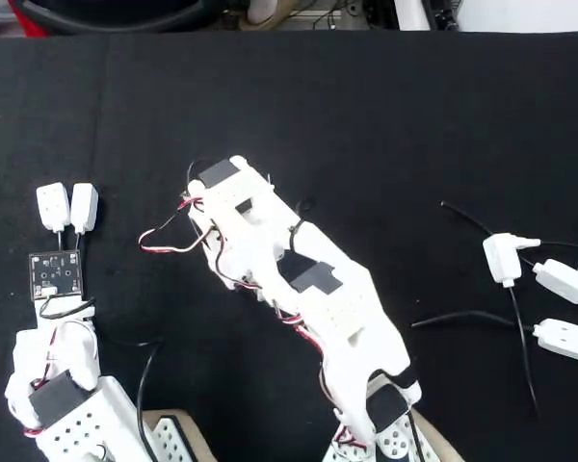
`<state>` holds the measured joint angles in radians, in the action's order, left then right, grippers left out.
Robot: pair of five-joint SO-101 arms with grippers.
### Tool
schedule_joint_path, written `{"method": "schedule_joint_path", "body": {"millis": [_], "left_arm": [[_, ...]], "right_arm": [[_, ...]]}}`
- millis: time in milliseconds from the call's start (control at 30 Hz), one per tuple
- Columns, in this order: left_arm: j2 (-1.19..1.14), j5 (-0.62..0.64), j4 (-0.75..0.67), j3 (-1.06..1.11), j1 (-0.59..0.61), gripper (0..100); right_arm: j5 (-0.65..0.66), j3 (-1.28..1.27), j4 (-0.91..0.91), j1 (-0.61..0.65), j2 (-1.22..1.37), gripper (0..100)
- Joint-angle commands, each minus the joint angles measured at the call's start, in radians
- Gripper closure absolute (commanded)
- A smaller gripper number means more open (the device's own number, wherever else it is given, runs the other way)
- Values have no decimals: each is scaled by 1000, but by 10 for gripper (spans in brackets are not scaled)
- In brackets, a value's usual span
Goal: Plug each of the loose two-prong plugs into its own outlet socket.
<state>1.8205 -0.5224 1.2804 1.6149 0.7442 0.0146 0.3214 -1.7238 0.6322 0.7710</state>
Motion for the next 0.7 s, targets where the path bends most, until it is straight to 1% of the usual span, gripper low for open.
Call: {"method": "schedule_joint_path", "body": {"millis": [0,167,367,533,667], "left_arm": [[2,-11,-3,-7,-10,966],[2,-11,-3,-7,-10,966],[2,-11,-3,-7,-10,966],[2,-11,-3,-7,-10,966],[2,-11,-3,-7,-10,966]], "right_arm": [[0,-12,-37,-15,2,841],[-3,73,-38,-18,2,867],[-3,85,-38,-18,4,960],[2,107,-40,-29,2,939],[2,127,-40,-31,2,874]]}}
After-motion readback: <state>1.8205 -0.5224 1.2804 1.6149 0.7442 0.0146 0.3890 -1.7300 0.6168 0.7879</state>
